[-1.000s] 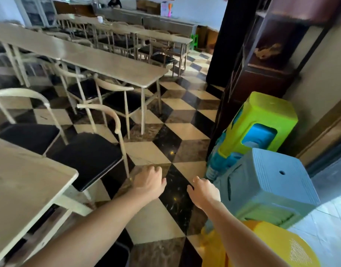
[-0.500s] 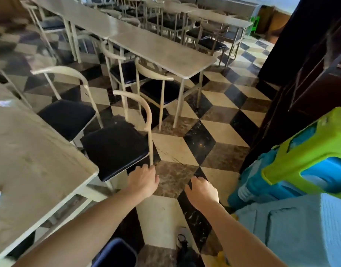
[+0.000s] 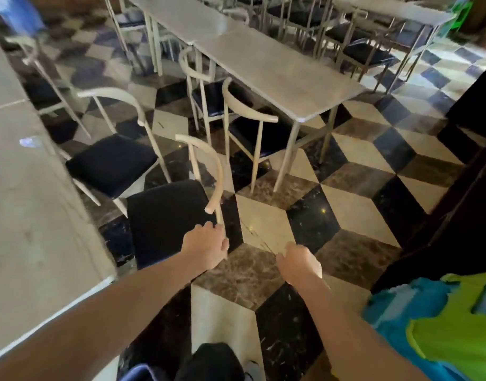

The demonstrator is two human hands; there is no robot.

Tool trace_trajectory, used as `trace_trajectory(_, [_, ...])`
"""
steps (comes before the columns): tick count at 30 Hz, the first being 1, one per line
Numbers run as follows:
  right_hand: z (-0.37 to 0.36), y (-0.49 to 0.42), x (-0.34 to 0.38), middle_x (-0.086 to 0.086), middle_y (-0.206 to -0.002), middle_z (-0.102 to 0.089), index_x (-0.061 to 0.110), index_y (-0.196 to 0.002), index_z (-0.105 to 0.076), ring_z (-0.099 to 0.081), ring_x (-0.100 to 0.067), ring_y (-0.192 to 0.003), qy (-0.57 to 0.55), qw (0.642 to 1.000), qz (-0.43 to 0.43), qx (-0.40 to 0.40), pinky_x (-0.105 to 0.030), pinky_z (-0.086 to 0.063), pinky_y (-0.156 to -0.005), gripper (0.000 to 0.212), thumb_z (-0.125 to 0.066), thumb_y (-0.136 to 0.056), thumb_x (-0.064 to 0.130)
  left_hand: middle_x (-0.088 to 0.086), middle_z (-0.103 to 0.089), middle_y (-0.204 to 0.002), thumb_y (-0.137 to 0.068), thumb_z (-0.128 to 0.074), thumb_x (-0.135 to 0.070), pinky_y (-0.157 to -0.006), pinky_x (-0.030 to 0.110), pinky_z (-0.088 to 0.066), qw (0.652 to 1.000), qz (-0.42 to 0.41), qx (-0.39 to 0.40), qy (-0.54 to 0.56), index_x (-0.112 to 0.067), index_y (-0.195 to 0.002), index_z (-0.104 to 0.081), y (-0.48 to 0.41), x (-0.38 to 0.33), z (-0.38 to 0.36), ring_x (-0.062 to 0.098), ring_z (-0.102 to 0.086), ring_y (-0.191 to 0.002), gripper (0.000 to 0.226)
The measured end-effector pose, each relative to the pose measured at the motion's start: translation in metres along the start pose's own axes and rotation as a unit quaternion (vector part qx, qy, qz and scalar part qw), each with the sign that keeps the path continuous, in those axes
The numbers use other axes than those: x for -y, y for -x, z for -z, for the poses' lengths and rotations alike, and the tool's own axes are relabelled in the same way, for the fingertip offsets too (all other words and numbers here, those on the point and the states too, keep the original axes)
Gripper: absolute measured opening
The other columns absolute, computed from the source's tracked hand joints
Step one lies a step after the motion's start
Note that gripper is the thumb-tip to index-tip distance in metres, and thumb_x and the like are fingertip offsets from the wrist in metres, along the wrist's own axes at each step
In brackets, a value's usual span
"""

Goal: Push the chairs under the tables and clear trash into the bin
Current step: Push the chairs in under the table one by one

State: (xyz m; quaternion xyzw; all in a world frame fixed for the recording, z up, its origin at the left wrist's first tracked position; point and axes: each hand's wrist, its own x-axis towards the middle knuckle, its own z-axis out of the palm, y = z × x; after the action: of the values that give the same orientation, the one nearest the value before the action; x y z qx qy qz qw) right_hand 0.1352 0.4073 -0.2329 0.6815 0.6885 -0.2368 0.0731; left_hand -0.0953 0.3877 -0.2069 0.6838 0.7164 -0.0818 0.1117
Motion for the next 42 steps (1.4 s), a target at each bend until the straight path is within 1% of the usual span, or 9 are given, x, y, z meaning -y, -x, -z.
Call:
trace_trajectory(2, [0.01, -0.026, 0.012, 0.003, -0.104, -0.056, 0.021, -0.128, -0.054, -0.057, -0.015, -0.086, 0.005, 1.0, 0.027, 0.007, -0.024, -0.046, -0.061, 0.028, -0.046, -0.106, 0.037, 0.005, -0.056, -0.109, -0.104, -0.036, -0.045, -0.071, 0.036, -0.051, 1.0, 0.004, -0.012, 0.005, -0.015, -0.126, -0.05, -0.017, 0.0, 0.002, 0.026, -0.058, -0.099, 0.04])
trace_trajectory(7, [0.02, -0.092, 0.042, -0.004, -0.132, -0.057, 0.02, -0.136, -0.047, -0.059, -0.025, -0.118, 0.049, 0.995, 0.089, 0.021, -0.038, -0.05, -0.095, 0.04, -0.036, -0.106, 0.044, 0.002, -0.058, -0.108, -0.103, -0.038, -0.047, -0.069, 0.037, -0.053, 0.997, 0.056, -0.034, 0.035, -0.017, -0.123, -0.052, -0.061, 0.012, -0.002, 0.025, -0.06, -0.093, 0.038])
trace_trajectory(10, [0.031, -0.135, 0.062, -0.004, -0.137, -0.056, 0.02, -0.139, -0.047, -0.056, -0.025, -0.123, 0.071, 0.99, 0.12, 0.02, -0.038, -0.048, -0.102, 0.041, -0.035, -0.107, 0.043, 0.0, -0.056, -0.101, -0.102, -0.04, -0.047, -0.062, 0.034, -0.048, 0.994, 0.077, -0.049, 0.056, -0.018, -0.121, -0.053, -0.095, 0.024, -0.002, 0.022, -0.058, -0.084, 0.037])
trace_trajectory(17, [0.09, -0.257, 0.125, -0.003, -0.108, -0.063, 0.018, -0.11, -0.057, -0.063, -0.022, -0.102, 0.129, 0.963, 0.235, -0.033, -0.033, -0.051, -0.083, 0.026, -0.04, -0.106, 0.037, -0.002, -0.056, -0.098, -0.102, -0.041, -0.047, -0.06, 0.033, -0.041, 0.985, 0.13, -0.066, 0.098, -0.021, -0.106, -0.052, -0.194, 0.056, 0.013, 0.022, -0.058, -0.083, 0.029])
trace_trajectory(20, [0.106, -0.299, 0.15, -0.003, -0.109, -0.062, 0.016, -0.118, -0.058, -0.063, -0.024, -0.102, 0.129, 0.95, 0.282, -0.042, -0.033, -0.046, -0.075, 0.031, -0.041, -0.105, 0.038, -0.002, -0.055, -0.098, -0.101, -0.041, -0.05, -0.063, 0.033, -0.046, 0.976, 0.158, -0.066, 0.134, -0.022, -0.105, -0.051, -0.225, 0.067, 0.023, 0.021, -0.058, -0.084, 0.03])
trace_trajectory(26, [0.106, -0.354, 0.192, -0.001, -0.101, -0.06, 0.017, -0.109, -0.056, -0.063, -0.022, -0.098, 0.164, 0.927, 0.338, -0.003, -0.032, -0.048, -0.076, 0.025, -0.044, -0.104, 0.039, -0.002, -0.055, -0.099, -0.101, -0.04, -0.051, -0.064, 0.033, -0.046, 0.954, 0.23, -0.088, 0.171, -0.022, -0.108, -0.052, -0.254, 0.096, 0.041, 0.021, -0.059, -0.089, 0.032])
trace_trajectory(29, [0.101, -0.376, 0.215, 0.0, -0.105, -0.061, 0.017, -0.118, -0.056, -0.063, -0.022, -0.101, 0.189, 0.905, 0.38, 0.028, -0.035, -0.052, -0.08, 0.029, -0.045, -0.104, 0.04, -0.001, -0.056, -0.1, -0.101, -0.04, -0.051, -0.068, 0.035, -0.052, 0.94, 0.278, -0.087, 0.177, -0.022, -0.108, -0.051, -0.257, 0.109, 0.041, 0.021, -0.059, -0.089, 0.032])
trace_trajectory(36, [0.091, -0.431, 0.257, 0.001, -0.098, -0.065, 0.018, -0.109, -0.059, -0.066, -0.019, -0.091, 0.213, 0.863, 0.448, 0.095, -0.035, -0.057, -0.076, 0.026, -0.048, -0.103, 0.041, 0.001, -0.053, -0.104, -0.102, -0.04, -0.05, -0.069, 0.036, -0.048, 0.883, 0.426, -0.045, 0.194, -0.019, -0.119, -0.051, -0.262, 0.12, 0.037, 0.023, -0.057, -0.094, 0.037])
trace_trajectory(42, [0.088, -0.499, 0.295, -0.002, -0.105, -0.063, 0.019, -0.11, -0.057, -0.064, -0.023, -0.101, 0.285, 0.745, 0.578, 0.174, -0.037, -0.055, -0.082, 0.026, -0.047, -0.102, 0.042, 0.004, -0.055, -0.113, -0.102, -0.041, -0.05, -0.076, 0.041, -0.053, 0.772, 0.59, -0.048, 0.234, -0.018, -0.121, -0.05, -0.299, 0.112, 0.036, 0.028, -0.06, -0.103, 0.039])
